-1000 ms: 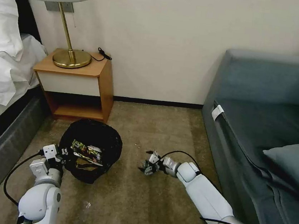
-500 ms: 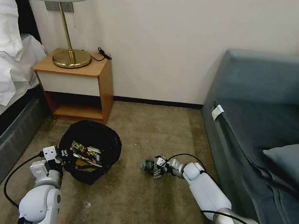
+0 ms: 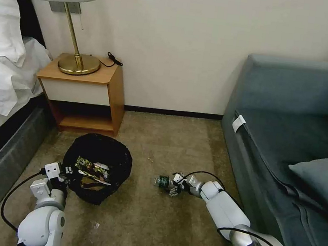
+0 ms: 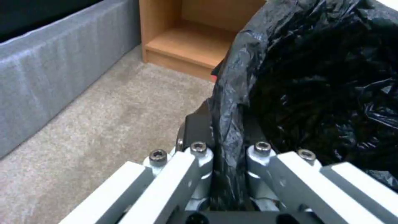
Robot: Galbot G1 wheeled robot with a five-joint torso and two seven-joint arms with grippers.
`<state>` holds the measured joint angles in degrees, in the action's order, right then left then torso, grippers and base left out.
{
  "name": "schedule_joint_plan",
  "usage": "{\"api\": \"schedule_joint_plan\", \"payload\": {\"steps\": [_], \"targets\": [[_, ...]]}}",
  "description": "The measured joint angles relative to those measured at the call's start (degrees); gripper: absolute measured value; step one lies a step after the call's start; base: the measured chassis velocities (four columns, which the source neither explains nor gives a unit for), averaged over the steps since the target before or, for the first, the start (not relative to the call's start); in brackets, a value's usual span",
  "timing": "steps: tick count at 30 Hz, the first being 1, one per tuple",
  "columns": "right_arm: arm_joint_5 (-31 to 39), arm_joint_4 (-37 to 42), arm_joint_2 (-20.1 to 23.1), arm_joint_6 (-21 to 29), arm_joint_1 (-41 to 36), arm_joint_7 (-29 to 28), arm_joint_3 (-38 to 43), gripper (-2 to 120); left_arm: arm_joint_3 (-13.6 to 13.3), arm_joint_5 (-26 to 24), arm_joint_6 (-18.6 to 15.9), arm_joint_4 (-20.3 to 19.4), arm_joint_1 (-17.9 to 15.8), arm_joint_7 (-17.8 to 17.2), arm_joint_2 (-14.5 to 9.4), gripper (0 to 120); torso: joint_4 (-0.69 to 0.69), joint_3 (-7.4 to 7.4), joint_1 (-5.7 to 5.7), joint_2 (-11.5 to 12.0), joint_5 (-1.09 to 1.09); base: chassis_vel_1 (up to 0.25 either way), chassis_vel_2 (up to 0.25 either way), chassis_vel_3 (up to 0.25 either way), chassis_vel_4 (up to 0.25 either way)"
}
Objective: Pick up the trash bin, then pick up the garbage on the floor and place it into the trash bin.
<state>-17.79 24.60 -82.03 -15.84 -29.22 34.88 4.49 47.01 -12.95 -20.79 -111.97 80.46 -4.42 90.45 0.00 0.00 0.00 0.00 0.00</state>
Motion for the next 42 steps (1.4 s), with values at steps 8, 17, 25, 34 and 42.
{"api": "schedule_joint_plan", "payload": {"steps": [8, 17, 25, 34, 42], "targets": [[-0.06, -0.47, 0.29, -0.34, -0.62, 0.51, 1.23, 100, -0.08, 0.26, 0.37, -0.03, 0.69, 0.01, 0.12, 4, -0.01, 0.00, 0.00, 0.00, 0.00, 0.000, 0.000, 0.000, 0.000], [0.50, -0.21, 0.71, -0.83, -1.15, 0.33, 2.17, 69, -0.39, 0.63, 0.34, -0.31, 0.53, -0.01, 0.19, 4, 0.00, 0.00, 0.00, 0.00, 0.00, 0.000, 0.000, 0.000, 0.000], [0.81, -0.11, 0.54, -0.89, -1.31, -0.36, 2.54, 38, -0.38, 0.73, 0.26, -0.31, 0.37, -0.05, 0.19, 4, 0.00, 0.00, 0.00, 0.00, 0.00, 0.000, 0.000, 0.000, 0.000], [0.91, -0.15, 0.23, -0.93, -1.37, -1.20, 2.55, 20, -0.33, 0.71, 0.22, -0.23, 0.26, -0.06, 0.15, 4, 0.00, 0.00, 0.00, -0.01, 0.00, 0.000, 0.000, 0.000, 0.000], [1.34, 0.12, 0.33, -1.41, -1.55, -3.02, 2.89, 20, -0.32, 0.69, 0.22, 0.01, 0.29, -0.06, 0.17, 4, 0.00, 0.00, 0.00, -0.01, 0.00, 0.000, 0.000, 0.000, 0.000]]}}
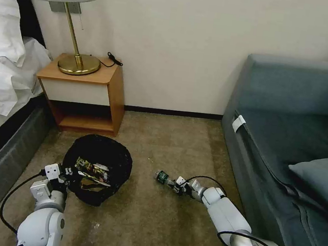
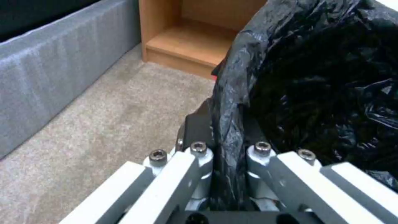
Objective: Pick up the trash bin, then pick up the garbage on the floor and place it into the trash bin.
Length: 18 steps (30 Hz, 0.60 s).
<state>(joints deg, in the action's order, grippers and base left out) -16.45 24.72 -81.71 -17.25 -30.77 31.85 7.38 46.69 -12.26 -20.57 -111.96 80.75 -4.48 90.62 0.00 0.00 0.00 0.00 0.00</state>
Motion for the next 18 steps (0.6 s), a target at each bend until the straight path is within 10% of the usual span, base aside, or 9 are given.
{"api": "schedule_joint_plan", "payload": {"steps": [18], "targets": [[5.06, 4.29, 1.17, -1.17, 0.23, -3.33, 3.35, 20, 0.03, 0.46, 0.00, 0.53, -0.51, -0.04, 0.15, 4, 0.00, 0.00, 0.00, 0.00, 0.00, 0.000, 0.000, 0.000, 0.000]]}}
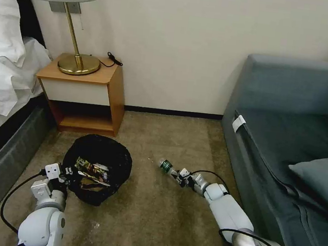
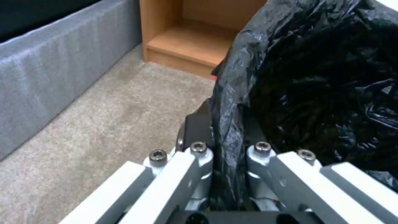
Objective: Pick up the trash bin, then pick up the garbage on the floor and place it into the trash bin.
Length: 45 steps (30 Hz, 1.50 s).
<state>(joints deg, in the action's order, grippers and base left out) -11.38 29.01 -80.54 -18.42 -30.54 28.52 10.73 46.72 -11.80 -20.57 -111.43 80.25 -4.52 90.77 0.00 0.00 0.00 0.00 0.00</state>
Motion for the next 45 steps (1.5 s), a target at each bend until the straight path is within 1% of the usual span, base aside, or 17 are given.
{"api": "schedule_joint_plan", "payload": {"steps": [7, 10, 13, 14, 17, 20, 23, 26, 29, 32, 33, 34, 35, 36, 37, 39, 45], "targets": [[3.89, 2.82, 0.45, -0.23, -0.55, -0.26, 0.76, 20, -0.17, 0.16, 0.00, 0.03, 0.00, 0.00, 0.11, 4, 0.01, 0.00, 0.00, 0.00, 0.00, 0.000, 0.000, 0.000, 0.000], [7.06, 5.78, 0.96, -0.11, -1.02, -0.34, 0.26, 20, -0.22, 0.26, 0.00, 0.09, 0.04, 0.01, 0.20, 4, 0.00, 0.00, 0.00, 0.00, 0.00, 0.000, 0.000, 0.000, 0.000], [7.91, 6.78, 1.07, -0.19, -1.05, -0.66, 0.27, 20, -0.20, 0.23, 0.00, 0.10, 0.08, 0.01, 0.20, 4, 0.01, 0.00, 0.00, 0.00, 0.00, 0.000, 0.000, 0.000, 0.000], [9.86, 9.05, 1.42, -0.28, -1.29, -1.01, -0.02, 20, -0.12, 0.09, 0.03, 0.10, 0.15, 0.03, 0.19, 4, 0.00, 0.00, 0.00, 0.00, 0.00, 0.000, 0.000, 0.000, 0.000], [11.61, 11.19, 1.83, -0.16, -1.57, -1.46, -0.77, 20, -0.10, -0.01, 0.08, 0.10, 0.22, 0.05, 0.16, 4, 0.00, 0.00, 0.00, 0.00, 0.00, 0.000, 0.000, 0.000, 0.000], [15.16, 16.71, 2.72, 0.40, -2.15, -2.95, -2.89, 20, -0.08, -0.05, 0.12, 0.14, 0.20, 0.06, 0.21, 4, 0.00, 0.00, 0.00, 0.00, 0.00, 0.000, 0.000, 0.000, 0.000], [15.93, 18.08, 2.75, 0.43, -2.20, -3.17, -3.06, 20, -0.11, -0.04, 0.12, 0.18, 0.12, 0.06, 0.21, 4, 0.00, 0.00, 0.00, 0.00, 0.00, 0.000, 0.000, 0.000, 0.000], [19.77, 25.05, 2.83, 1.57, -2.55, -5.89, -4.55, 20, -0.21, -0.01, 0.00, 0.19, -0.47, 0.08, 0.10, 4, 0.00, 0.00, 0.00, 0.00, 0.00, 0.000, 0.000, 0.000, 0.000], [20.40, 26.57, 2.84, 1.68, -2.64, -6.79, -5.28, 20, -0.19, -0.01, -0.09, 0.18, -0.56, 0.08, 0.06, 4, 0.00, 0.00, 0.00, 0.00, 0.01, 0.000, 0.000, 0.000, 0.000], [22.50, 31.40, 2.74, 2.01, -3.42, -10.67, -8.29, 20, -0.10, -0.09, -0.21, 0.25, -0.82, 0.08, 0.04, 4, 0.00, 0.00, 0.00, 0.00, 0.01, 0.000, 0.000, 0.000, 0.000], [22.50, 31.40, 2.74, 2.01, -3.42, -10.67, -8.29, 20, -0.10, -0.09, -0.21, 0.25, -0.82, 0.08, 0.04, 4, 0.00, 0.00, 0.00, 0.00, 0.01, 0.000, 0.000, 0.000, 0.000], [23.72, 34.15, 2.74, 2.84, -4.11, -11.59, -9.65, 20, -0.08, -0.11, -0.27, 0.34, -0.96, 0.07, 0.04, 4, 0.00, 0.00, 0.00, 0.00, 0.00, 0.000, 0.000, 0.000, 0.000], [23.72, 34.15, 2.74, 2.84, -4.11, -11.59, -9.65, 20, -0.08, -0.11, -0.27, 0.34, -0.96, 0.07, 0.04, 4, 0.00, 0.00, 0.00, 0.00, 0.00, 0.000, 0.000, 0.000, 0.000], [24.94, 37.10, 2.74, 3.72, -4.85, -12.28, -10.99, 20, -0.08, -0.12, -0.37, 0.41, -1.16, 0.07, 0.03, 4, 0.01, 0.00, 0.00, 0.00, 0.01, 0.000, 0.000, 0.000, 0.000], [24.94, 37.10, 2.74, 3.72, -4.85, -12.28, -10.99, 20, -0.08, -0.12, -0.37, 0.41, -1.16, 0.07, 0.03, 4, 0.01, 0.00, 0.00, 0.00, 0.01, 0.000, 0.000, 0.000, 0.000], [25.91, 42.45, 2.61, 4.73, -6.09, -13.34, -13.89, 20, -0.07, -0.12, -0.65, 0.47, -1.76, 0.03, -0.02, 4, 0.00, 0.00, 0.00, 0.00, 0.00, 0.000, 0.000, 0.000, 0.000], [26.30, 46.81, 1.64, 5.88, -6.60, -14.91, -18.60, 20, -0.32, 0.01, -0.85, 0.47, -2.25, 0.02, 0.11, 4, 0.01, 0.00, 0.00, 0.00, 0.01, 0.000, 0.000, 0.000, 0.000]]}}
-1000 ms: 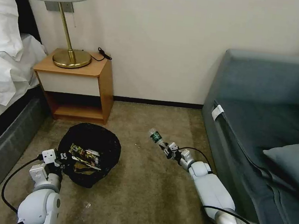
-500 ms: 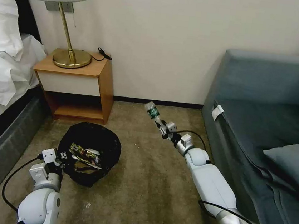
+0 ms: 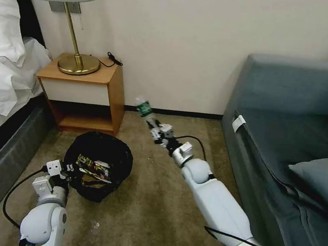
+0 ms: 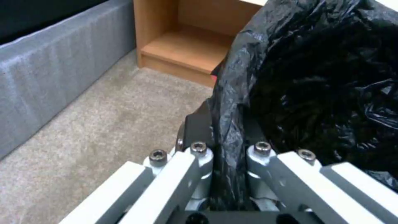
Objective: Pick up the trash bin, then pick up the garbage on the floor and place it into the trash bin.
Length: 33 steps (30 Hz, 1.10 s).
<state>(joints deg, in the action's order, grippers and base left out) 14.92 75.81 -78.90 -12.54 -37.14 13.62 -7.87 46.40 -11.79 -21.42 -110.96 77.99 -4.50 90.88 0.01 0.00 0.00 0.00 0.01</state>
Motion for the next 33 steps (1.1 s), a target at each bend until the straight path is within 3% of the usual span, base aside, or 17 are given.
{"api": "schedule_joint_plan", "payload": {"steps": [13, 33], "targets": [[-1.58, 1.56, -2.24, 1.07, -1.45, -1.32, -6.04, 20, -0.38, 0.49, -0.09, 0.16, -0.16, -0.06, 0.60, 4, 0.00, 0.00, 0.00, 0.00, 0.00, 0.000, 0.000, 0.000, 0.000], [-5.31, -0.45, -5.61, 0.34, -6.70, -0.46, -7.18, 20, -1.13, 1.74, 0.19, 0.53, -0.86, -0.22, 1.25, 4, -0.01, 0.00, 0.00, 0.00, 0.00, 0.000, 0.000, 0.000, 0.000]]}}
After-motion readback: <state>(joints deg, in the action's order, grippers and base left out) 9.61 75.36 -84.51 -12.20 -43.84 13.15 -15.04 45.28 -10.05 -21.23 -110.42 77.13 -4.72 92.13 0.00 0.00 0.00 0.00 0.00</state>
